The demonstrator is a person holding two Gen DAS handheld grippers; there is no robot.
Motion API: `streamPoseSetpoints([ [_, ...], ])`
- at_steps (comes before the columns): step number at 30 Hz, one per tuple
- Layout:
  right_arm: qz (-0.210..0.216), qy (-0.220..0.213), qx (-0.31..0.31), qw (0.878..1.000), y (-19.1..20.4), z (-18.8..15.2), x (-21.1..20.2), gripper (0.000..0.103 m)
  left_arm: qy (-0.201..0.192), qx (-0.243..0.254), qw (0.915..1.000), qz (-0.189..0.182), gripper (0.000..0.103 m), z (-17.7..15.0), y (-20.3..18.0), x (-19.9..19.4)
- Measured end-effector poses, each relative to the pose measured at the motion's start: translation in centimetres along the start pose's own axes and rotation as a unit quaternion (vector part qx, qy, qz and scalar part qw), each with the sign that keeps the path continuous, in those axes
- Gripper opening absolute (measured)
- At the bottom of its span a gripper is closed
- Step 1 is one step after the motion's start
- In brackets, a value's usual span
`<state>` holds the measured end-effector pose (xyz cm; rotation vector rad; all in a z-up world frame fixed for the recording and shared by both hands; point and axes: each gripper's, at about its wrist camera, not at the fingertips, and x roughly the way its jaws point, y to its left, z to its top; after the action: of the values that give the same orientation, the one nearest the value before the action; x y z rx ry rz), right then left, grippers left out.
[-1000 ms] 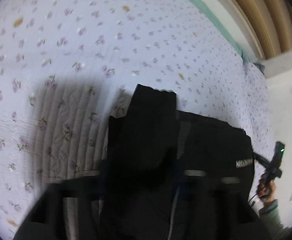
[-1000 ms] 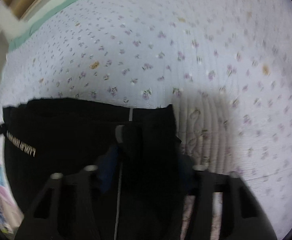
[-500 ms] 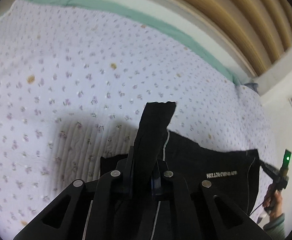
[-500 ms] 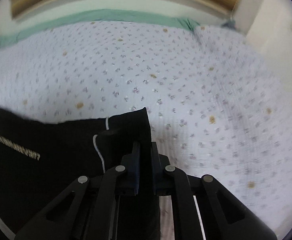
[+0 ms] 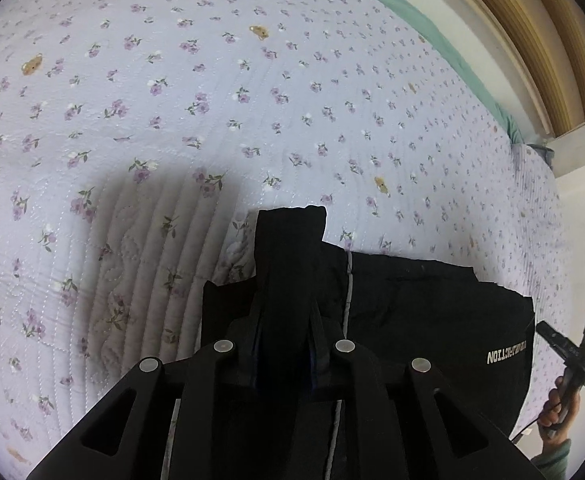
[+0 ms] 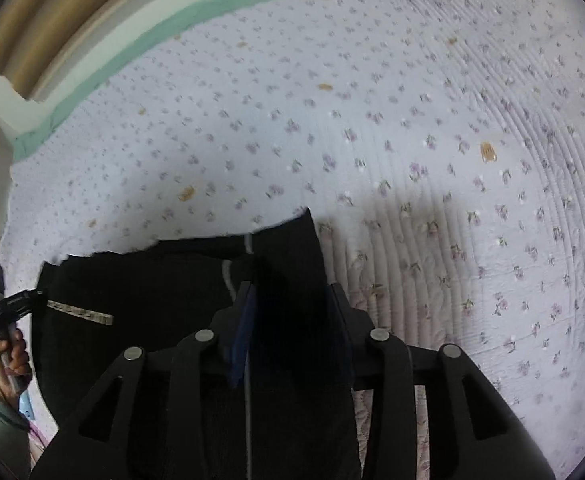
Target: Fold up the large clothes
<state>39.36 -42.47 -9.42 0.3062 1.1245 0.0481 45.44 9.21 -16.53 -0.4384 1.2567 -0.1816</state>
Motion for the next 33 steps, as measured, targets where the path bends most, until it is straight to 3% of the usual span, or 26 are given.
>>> streamPoseSetpoints([
  [2,-0.007,-0.015,-0.009,1.000,0.6,0.1,-0.4,0.054,-0.002,0.000,1.0000,0.000,0.017,-0.3,0.0,0.0],
  [4,-0.038,-0.009,-0.019,0.999,1.0,0.2,0.5,0.077,-0.006,-0.002,1.0000,-0.001,0.017,-0.3,0.0,0.0],
  [5,-0.049,0.003,-0.023,0.999,1.1,0.3,1.5,0.078,-0.009,-0.004,1.0000,0.001,0.019,-0.4,0.1,0.0],
  [6,-0.065,0.026,-0.028,0.997,1.1,0.3,3.3,0.070,-0.010,-0.004,0.9999,0.006,0.020,-0.4,0.1,0.1],
  [7,-0.072,0.040,-0.028,0.996,1.1,0.2,4.8,0.044,-0.011,-0.006,0.9998,0.014,0.020,-0.4,0.1,0.3],
  [8,-0.061,0.050,-0.024,0.997,0.9,0.0,5.8,0.038,-0.009,-0.007,0.9996,0.026,0.020,-0.4,0.1,0.4],
  [13,-0.122,0.034,0.011,0.992,0.9,-0.8,7.9,0.028,0.001,-0.018,0.9985,0.052,0.020,-0.2,0.1,1.3],
  [14,-0.133,0.044,0.021,0.990,0.3,-1.0,8.4,0.028,0.001,-0.015,0.9985,0.053,0.020,-0.3,0.1,1.2],
  [17,-0.112,0.053,0.038,0.992,-0.3,-1.0,7.8,0.029,-0.006,0.015,0.9976,0.067,0.020,-0.9,-0.8,-0.9],
  [19,-0.097,0.040,0.024,0.994,0.5,-1.0,5.3,0.035,-0.028,0.035,0.9962,0.075,0.022,-1.8,-1.4,-3.7],
  [20,-0.096,0.027,0.014,0.995,1.1,-1.1,3.8,0.037,-0.037,0.039,0.9954,0.079,0.027,-2.3,-1.5,-5.0],
  [21,-0.093,0.013,-0.001,0.996,1.9,-1.5,1.9,0.047,-0.047,0.039,0.9943,0.087,0.039,-2.8,-1.6,-6.7],
  [23,-0.082,-0.012,-0.018,0.996,3.1,-2.2,-0.7,0.064,-0.076,0.039,0.9915,0.098,0.050,-3.9,-1.9,-9.4],
  [25,-0.058,-0.038,-0.035,0.997,4.9,-3.5,-3.4,0.071,-0.101,0.045,0.9890,0.098,0.051,-5.2,-2.7,-11.7],
  [28,-0.030,-0.041,-0.062,0.997,7.8,-5.6,-5.1,0.071,-0.107,0.070,0.9897,0.065,0.051,-7.6,-5.1,-13.2],
  [33,-0.004,-0.009,-0.109,0.994,13.2,-9.8,-3.5,0.071,-0.038,0.131,0.9906,-0.011,0.051,-12.4,-10.7,-9.7],
])
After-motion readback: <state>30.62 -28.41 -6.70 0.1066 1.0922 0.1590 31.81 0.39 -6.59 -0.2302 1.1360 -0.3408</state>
